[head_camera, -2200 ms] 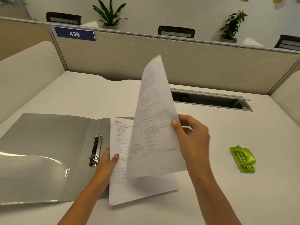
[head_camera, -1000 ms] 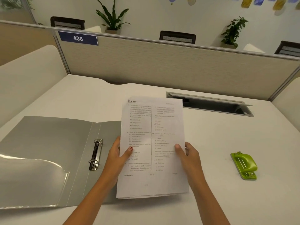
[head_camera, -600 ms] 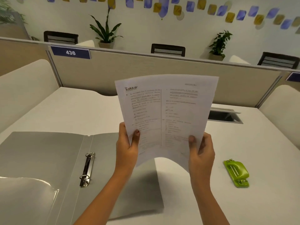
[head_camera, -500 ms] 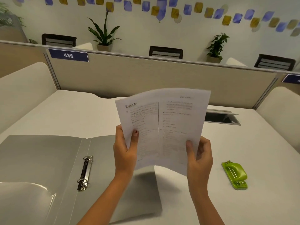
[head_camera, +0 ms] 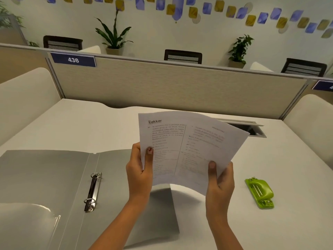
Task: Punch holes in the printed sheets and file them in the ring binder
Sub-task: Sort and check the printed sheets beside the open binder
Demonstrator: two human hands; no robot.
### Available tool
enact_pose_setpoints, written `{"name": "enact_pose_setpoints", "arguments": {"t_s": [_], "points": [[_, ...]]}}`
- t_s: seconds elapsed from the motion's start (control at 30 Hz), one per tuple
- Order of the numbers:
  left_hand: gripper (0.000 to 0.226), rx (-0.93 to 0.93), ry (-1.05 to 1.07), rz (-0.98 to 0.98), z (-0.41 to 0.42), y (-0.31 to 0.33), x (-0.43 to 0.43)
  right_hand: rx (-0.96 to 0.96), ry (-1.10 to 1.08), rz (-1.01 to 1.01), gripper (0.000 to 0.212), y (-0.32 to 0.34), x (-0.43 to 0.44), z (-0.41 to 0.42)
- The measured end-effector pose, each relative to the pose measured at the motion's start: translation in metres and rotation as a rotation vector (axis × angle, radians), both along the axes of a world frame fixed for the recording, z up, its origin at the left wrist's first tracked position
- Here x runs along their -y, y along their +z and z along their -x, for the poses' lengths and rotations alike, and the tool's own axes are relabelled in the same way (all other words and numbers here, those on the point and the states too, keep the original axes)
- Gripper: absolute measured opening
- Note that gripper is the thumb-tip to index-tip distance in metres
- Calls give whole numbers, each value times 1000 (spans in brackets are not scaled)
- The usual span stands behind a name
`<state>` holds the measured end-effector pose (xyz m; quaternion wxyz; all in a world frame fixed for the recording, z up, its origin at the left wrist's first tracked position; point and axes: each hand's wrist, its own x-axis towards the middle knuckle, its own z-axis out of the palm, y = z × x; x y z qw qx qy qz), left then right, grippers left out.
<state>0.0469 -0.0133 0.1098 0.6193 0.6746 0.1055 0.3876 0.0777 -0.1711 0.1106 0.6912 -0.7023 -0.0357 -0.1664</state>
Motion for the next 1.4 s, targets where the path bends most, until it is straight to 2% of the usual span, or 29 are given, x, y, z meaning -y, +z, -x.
{"name": "enact_pose_setpoints", "arguments": {"t_s": [0.07,0.17,0.23,0.3,0.47,0.63,0.8,1.0,1.1,1.23,1.4], "points": [[37,-23,-22,-11,-1,-4,-1,-24,-6,0,28,-5,1,0],[20,-100,-66,-43,-2,-17,-2,-86,13,23,23,-16,0,-1],[16,-137,-83,-65,-1,-25,0,-110,25,34,23,-21,2,1],[19,-136,-73,-70,1,-25,2,-97,19,33,27,-20,3,2],[20,-110,-69,-22,1,-27,5,-68,-41,3,18,-16,9,-3],[11,-173,-54,-53,3,-48,9,-122,-33,14,30,-30,17,-7],[14,-133,-71,-33,-4,-34,21,-77,-84,-1,13,-23,28,-15],[13,-39,-141,-44,-20,-11,31,46,-148,-99,20,2,50,-16],[14,10,-196,-55,-26,-1,38,88,-184,-110,14,6,65,-17],[12,2,-263,-3,-28,-1,52,54,-174,-79,15,1,82,-19],[28,-41,-296,64,-30,-14,67,-21,-138,-14,13,-24,97,-22]]}}
